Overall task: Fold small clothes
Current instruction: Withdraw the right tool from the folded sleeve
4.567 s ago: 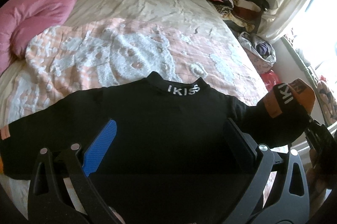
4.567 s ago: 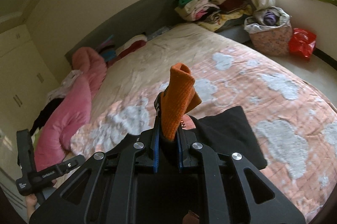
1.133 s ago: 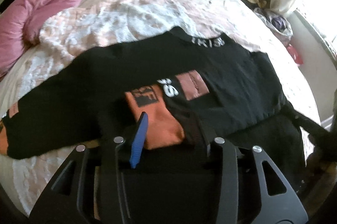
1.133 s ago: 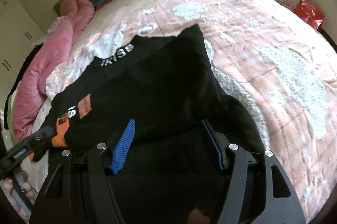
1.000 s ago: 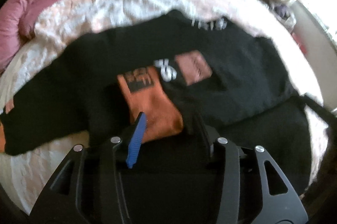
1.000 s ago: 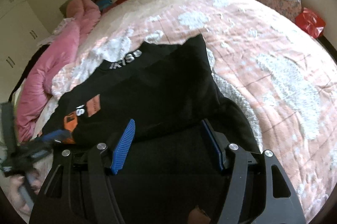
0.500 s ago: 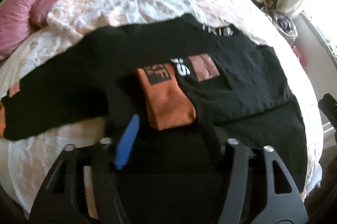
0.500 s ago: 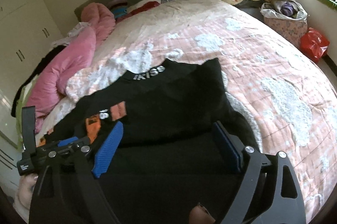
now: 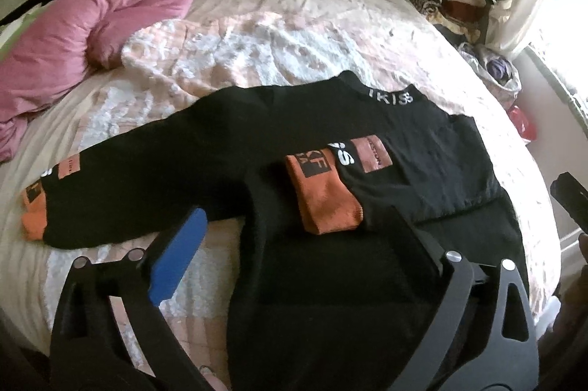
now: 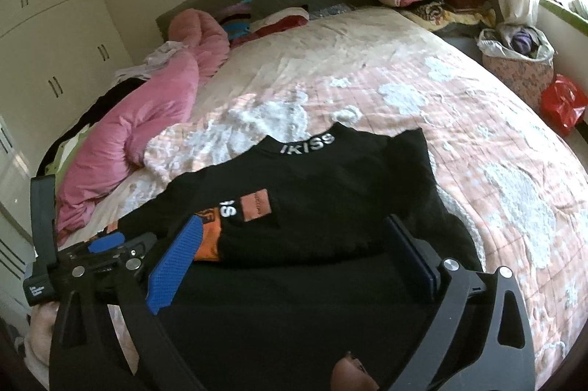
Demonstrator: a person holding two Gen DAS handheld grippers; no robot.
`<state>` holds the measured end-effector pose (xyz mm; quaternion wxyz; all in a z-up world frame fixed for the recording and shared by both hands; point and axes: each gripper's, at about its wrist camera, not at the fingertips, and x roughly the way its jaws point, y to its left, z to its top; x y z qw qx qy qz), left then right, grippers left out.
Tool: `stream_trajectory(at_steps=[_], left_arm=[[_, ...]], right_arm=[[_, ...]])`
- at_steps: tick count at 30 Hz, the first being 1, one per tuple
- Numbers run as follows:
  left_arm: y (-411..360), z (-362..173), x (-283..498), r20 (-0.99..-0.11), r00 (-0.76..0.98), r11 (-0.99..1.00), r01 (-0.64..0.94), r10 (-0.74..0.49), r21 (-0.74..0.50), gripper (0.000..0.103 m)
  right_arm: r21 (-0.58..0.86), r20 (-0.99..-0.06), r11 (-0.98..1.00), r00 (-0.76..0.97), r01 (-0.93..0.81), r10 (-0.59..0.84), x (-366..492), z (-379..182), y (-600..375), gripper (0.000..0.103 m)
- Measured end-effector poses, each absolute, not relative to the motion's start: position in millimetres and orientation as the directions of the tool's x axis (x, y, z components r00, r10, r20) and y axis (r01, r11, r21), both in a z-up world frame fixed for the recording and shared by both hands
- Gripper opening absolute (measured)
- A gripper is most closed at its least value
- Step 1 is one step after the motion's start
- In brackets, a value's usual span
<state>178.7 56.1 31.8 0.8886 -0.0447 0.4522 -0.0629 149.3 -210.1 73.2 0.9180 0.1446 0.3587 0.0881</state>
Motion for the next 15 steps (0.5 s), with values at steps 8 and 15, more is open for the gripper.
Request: stream_trajectory(at_steps=[8, 15], left_arm=[[79.8, 38.7, 173.6, -0.786, 0.603, 0.988, 0.031, -0.139, -0.151, 0.093], [105.0, 41.7, 170.6, -0.782, 0.613, 0.986, -0.021, -0.116, -0.163, 0.093]], right_arm=[[0.316, -0.617, 0.942, 0.730, -0.113, 0.295, 153.1, 86.8, -187.2, 0.097], [0.302, -0.613, 0.940, 0.723, -0.157, 0.317, 158.0, 92.8, -164.9, 0.097]])
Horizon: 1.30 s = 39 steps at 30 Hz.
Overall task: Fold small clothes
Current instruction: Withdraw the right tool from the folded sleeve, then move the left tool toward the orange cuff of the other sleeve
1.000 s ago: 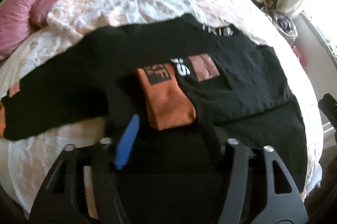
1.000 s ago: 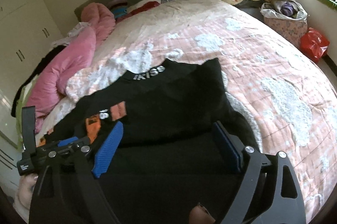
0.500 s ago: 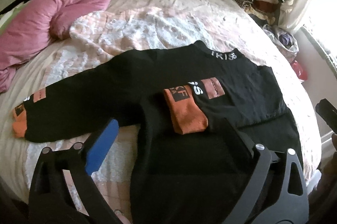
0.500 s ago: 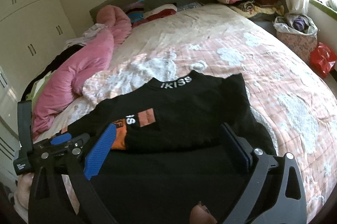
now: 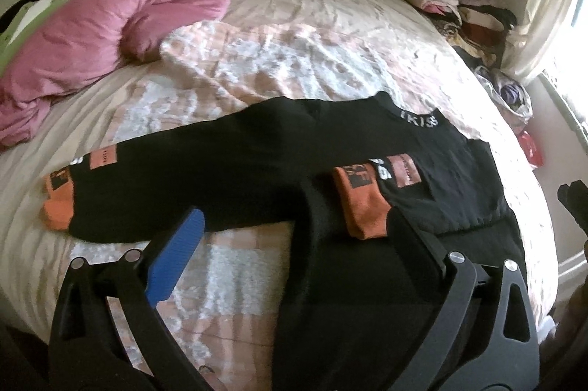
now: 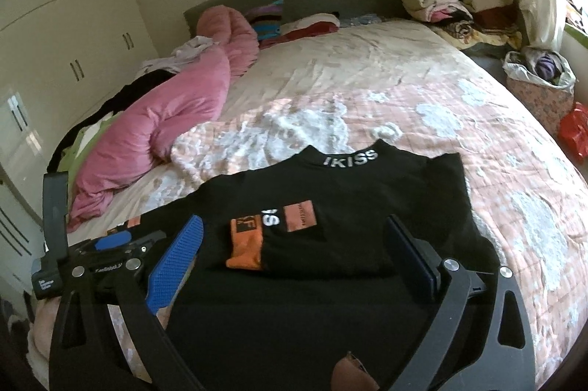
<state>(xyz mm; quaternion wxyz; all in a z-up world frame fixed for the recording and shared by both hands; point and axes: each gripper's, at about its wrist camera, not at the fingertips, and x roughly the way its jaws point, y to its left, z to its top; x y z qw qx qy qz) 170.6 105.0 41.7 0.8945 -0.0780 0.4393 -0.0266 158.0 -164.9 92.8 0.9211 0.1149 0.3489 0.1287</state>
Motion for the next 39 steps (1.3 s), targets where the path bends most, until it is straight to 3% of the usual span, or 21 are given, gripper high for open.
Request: stream_trajectory(at_steps=[39], left_arm=[[249.7, 21.4, 152.6, -0.791, 0.612, 0.923, -0.309, 0.006, -0.231, 0.094]], right_arm=[[0.247, -0.645, 0.917, 0.654, -0.313, 0.397, 184.4, 83.9, -55.1, 0.097]])
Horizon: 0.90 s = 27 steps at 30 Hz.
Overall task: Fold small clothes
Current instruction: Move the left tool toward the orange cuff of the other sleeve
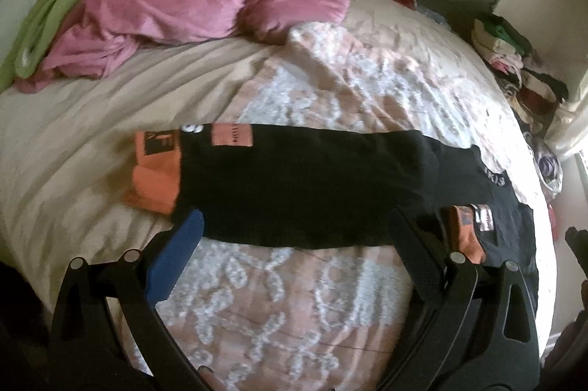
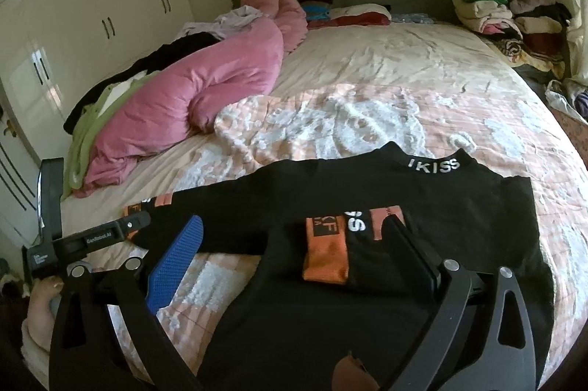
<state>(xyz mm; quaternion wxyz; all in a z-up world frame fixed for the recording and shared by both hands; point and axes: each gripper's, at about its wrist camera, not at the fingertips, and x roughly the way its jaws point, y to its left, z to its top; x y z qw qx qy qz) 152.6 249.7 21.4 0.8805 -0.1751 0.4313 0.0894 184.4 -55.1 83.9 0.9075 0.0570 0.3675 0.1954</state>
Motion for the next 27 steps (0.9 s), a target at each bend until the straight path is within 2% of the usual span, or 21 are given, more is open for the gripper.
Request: stream_trajectory(at_steps=[27], left_arm=[[338.2, -40.1, 134.0, -0.842, 0.538, 0.803, -0.512, 0.021, -0.307, 0.094]], right_arm=[[0.256, -0.698, 0.891, 0.565, -0.375, 0.439, 195.6, 38.3, 6.6, 0.099]])
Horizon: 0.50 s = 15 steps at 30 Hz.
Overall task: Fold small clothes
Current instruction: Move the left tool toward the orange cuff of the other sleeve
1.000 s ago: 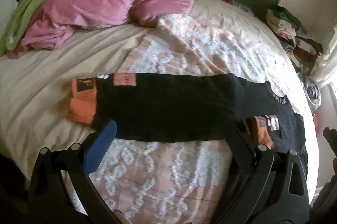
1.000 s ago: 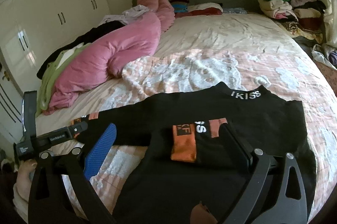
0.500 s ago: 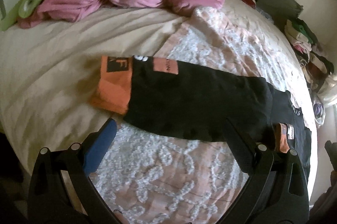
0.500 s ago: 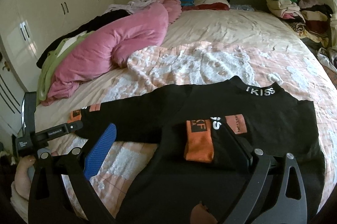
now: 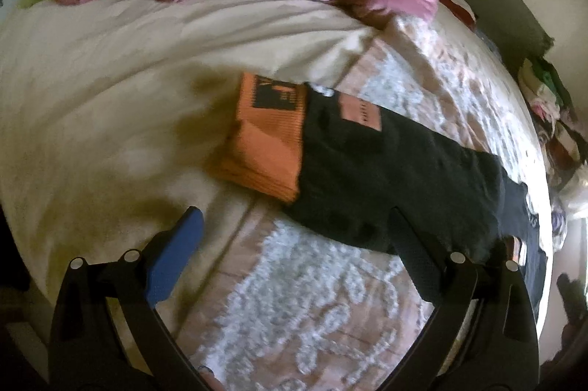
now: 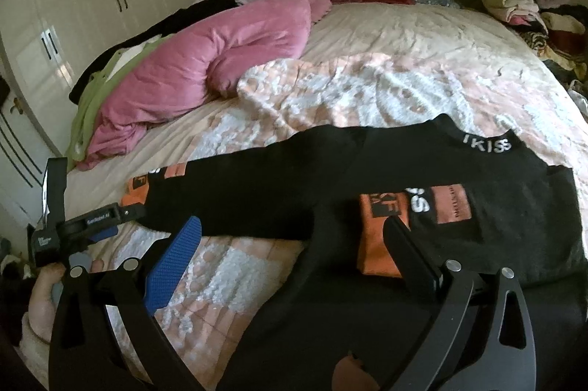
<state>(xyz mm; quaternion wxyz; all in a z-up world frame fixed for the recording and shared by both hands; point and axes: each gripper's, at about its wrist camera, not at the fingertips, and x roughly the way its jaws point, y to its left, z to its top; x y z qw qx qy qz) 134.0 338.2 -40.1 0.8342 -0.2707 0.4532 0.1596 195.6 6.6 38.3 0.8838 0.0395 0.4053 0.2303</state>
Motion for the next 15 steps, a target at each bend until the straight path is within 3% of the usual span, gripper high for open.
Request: stream_trajectory(at_steps=[6, 8, 12, 15], left_arm=[[351.9, -48.9, 137.3, -0.825, 0.564, 0.775, -0.537, 0.036, -0.333, 0.089], [352.6, -50.6, 140.3, -0.819, 0.572, 0.773, -0.538, 0.042, -0.336, 0.079], [353.8, -53.9, 145.7, -0.816, 0.574, 0.765, -0.553, 0.063, -0.329, 0.069], [358.2, -56.0, 149.1, -0.813, 0.576, 0.759, -0.568, 0.089, -0.319, 0.053]], right_arm=[[0.266, -0.714, 0.886, 0.540, -0.381, 0.447, 192.7, 28.7, 14.0, 0.099], [0.291, -0.714, 0.882, 0.530, -0.371, 0.458, 191.5, 25.2, 13.1, 0.099], [0.306, -0.725, 0.883, 0.515, -0.355, 0.458, 188.8, 16.8, 13.2, 0.099], [0.319, -0.725, 0.884, 0.513, -0.341, 0.460, 186.7, 13.3, 10.0, 0.099]])
